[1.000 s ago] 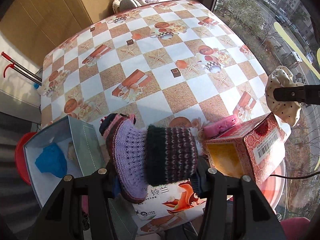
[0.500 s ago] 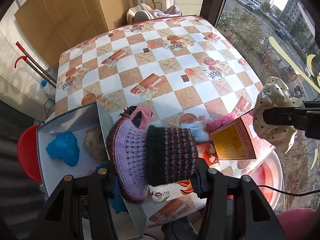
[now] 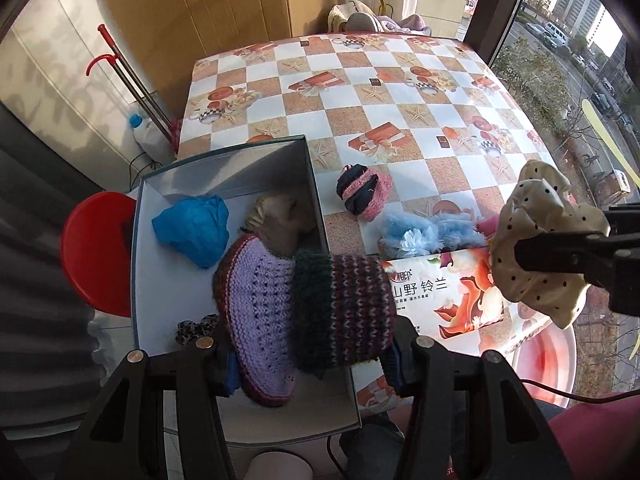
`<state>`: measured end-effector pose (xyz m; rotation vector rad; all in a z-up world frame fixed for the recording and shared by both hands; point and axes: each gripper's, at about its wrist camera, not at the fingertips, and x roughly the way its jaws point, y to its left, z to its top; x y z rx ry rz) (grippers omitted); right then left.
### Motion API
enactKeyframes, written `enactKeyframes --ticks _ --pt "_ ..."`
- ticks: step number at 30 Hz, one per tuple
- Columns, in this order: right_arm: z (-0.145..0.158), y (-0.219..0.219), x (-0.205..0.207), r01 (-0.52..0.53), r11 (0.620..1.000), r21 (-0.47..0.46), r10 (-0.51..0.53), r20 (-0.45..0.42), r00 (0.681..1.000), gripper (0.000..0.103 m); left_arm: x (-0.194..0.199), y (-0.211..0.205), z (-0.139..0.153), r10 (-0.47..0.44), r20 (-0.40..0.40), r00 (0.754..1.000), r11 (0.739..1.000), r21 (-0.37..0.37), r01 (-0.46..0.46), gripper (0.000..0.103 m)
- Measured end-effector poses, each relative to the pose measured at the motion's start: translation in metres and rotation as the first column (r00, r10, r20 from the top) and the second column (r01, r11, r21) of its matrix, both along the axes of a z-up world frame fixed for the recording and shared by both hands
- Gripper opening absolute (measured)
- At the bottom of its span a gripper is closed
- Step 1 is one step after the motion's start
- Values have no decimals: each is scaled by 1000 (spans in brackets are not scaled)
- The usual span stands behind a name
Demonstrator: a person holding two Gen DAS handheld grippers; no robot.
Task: Organize soft objects
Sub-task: 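Carry the purple knit hat and polka-dot bow over the white box with both tools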
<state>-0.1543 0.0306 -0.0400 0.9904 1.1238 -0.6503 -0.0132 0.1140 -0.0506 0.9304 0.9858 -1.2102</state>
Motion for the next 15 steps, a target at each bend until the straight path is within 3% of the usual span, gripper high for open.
enactKeyframes --ticks 15 --pt "1 19 43 -139 990 -17 139 -28 990 26 27 23 7 86 -12 996 996 -33 -87 58"
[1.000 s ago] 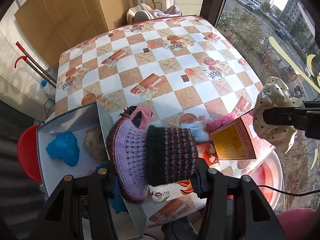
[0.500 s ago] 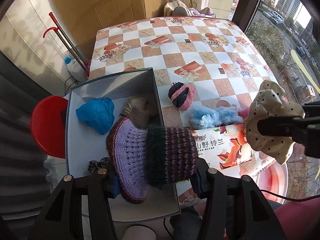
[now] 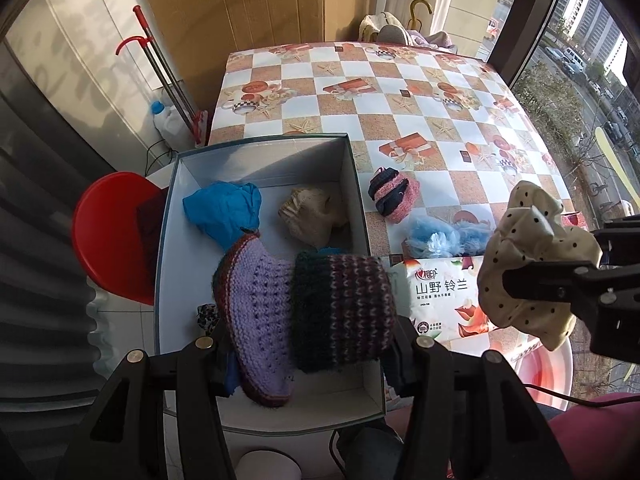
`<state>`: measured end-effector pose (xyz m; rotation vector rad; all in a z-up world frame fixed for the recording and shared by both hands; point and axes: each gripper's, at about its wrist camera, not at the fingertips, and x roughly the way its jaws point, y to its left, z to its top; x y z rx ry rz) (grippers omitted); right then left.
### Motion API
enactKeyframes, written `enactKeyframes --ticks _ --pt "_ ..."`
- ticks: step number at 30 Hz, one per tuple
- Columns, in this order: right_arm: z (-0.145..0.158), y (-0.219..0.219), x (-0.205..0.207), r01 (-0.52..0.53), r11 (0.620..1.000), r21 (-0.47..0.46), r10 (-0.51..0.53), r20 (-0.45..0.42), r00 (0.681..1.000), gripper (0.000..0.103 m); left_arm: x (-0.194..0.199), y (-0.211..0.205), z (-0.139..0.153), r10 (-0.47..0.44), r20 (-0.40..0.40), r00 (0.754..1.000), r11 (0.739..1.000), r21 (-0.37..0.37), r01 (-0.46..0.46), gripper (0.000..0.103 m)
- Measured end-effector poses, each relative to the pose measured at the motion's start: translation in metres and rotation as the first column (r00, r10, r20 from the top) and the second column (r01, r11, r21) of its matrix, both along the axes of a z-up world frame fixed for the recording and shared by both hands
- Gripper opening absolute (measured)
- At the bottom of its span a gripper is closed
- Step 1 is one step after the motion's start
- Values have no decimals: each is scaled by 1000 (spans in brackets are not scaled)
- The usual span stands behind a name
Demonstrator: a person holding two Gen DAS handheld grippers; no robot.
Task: Organize soft objects
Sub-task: 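Carry the purple knit hat and polka-dot bow over the white box with both tools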
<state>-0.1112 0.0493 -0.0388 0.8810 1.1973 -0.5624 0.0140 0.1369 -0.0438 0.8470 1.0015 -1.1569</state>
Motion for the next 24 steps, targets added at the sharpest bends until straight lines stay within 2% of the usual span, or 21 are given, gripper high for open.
enactKeyframes --ticks 24 --pt "0 4 19 -52 999 -5 51 -14 999 26 15 9 -2 42 -7 999 999 -5 -42 58"
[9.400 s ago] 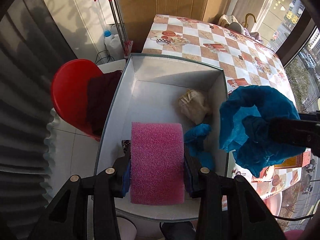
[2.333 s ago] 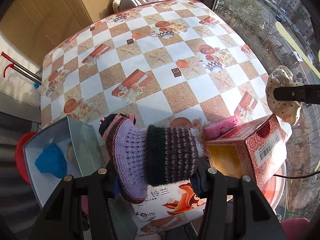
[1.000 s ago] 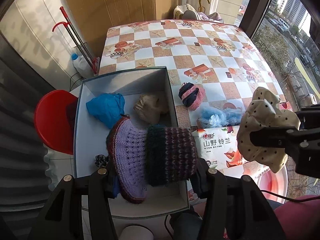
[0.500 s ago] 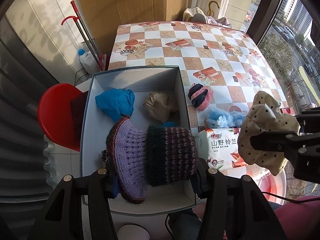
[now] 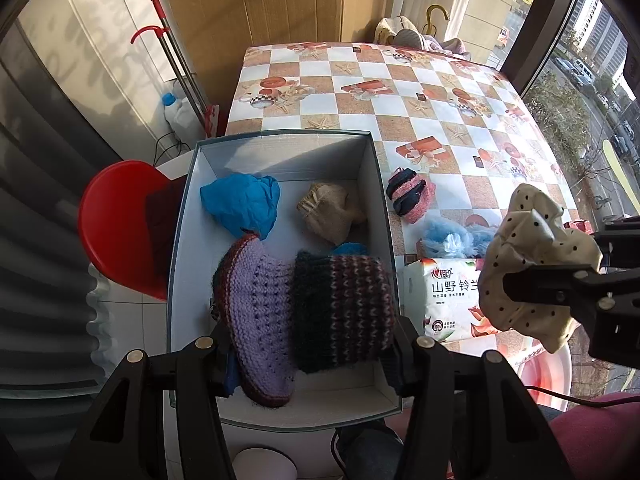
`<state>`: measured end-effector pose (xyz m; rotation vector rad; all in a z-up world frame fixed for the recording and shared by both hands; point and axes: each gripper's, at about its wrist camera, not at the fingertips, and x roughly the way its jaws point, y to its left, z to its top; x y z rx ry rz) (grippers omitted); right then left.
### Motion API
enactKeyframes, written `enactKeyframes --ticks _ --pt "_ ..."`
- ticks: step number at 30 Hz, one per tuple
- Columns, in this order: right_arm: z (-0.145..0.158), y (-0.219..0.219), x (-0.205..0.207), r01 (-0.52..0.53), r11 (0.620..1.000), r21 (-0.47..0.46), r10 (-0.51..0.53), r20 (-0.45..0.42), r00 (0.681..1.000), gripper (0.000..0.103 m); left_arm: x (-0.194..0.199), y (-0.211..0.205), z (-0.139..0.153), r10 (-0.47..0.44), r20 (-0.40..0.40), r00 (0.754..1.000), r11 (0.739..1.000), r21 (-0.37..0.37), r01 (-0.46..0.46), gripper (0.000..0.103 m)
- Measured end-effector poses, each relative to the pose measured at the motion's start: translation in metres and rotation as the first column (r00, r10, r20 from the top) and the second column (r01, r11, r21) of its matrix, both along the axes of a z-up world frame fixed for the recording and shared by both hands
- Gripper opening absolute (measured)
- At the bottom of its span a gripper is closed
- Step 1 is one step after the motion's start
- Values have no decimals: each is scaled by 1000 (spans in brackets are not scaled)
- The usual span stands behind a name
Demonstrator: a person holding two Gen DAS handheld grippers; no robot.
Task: Organize soft objects
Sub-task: 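Carry the purple knit hat and polka-dot bow over the white box with both tools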
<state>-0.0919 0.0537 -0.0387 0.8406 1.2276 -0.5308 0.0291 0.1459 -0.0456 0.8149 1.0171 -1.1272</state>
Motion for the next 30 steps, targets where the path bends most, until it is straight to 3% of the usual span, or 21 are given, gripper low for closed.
enactKeyframes --ticks 30 --pt "-5 -2 15 -39 999 3 40 -11 999 26 14 4 -6 28 -10 1000 1000 4 -28 58"
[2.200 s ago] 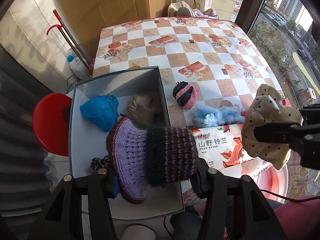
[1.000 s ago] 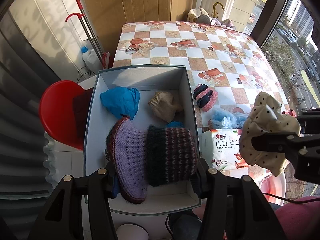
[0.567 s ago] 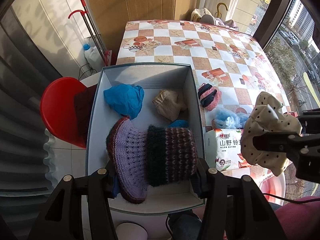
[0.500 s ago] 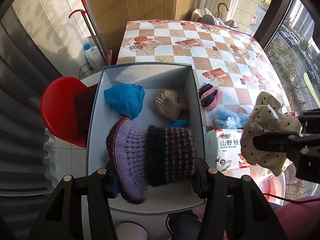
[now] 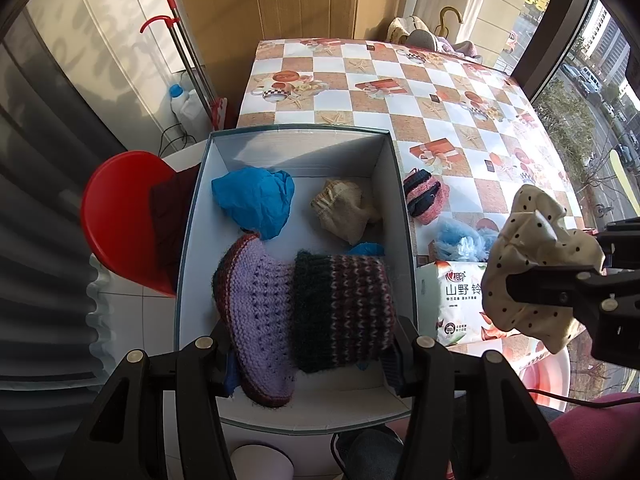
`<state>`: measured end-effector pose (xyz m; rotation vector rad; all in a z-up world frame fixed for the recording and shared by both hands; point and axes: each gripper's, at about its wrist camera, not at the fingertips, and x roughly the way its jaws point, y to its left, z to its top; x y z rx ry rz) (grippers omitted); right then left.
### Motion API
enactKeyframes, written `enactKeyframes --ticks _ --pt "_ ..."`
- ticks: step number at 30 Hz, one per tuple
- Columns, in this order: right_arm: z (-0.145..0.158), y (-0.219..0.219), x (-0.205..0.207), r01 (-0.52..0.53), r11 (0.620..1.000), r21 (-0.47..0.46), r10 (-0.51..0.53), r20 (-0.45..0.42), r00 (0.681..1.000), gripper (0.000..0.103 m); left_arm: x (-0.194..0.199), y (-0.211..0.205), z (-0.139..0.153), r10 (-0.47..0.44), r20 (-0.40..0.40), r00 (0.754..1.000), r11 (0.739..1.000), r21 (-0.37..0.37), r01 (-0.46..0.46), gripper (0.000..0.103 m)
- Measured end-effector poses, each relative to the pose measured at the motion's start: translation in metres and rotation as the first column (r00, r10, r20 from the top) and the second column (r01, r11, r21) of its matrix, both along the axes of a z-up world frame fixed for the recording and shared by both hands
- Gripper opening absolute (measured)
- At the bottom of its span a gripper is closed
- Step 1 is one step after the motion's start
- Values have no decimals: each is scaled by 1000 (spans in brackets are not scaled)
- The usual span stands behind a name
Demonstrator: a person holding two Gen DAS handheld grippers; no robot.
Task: Organize soft objects
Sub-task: 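Carry the purple knit hat and polka-dot bow over the white box with both tools, then open both tools to drop the hat and bow into the box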
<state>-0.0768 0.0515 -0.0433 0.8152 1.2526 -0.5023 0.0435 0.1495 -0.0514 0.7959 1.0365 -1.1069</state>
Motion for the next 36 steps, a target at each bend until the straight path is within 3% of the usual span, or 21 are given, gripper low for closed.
enactKeyframes --ticks 25,36 --pt "-5 -9 9 -16 1000 6 16 15 1000 26 15 -7 -4 56 -7 998 998 18 -56 58" --pt "-6 -25 48 -48 999 21 47 47 998 26 36 -19 -14 132 -26 991 990 50 -131 59"
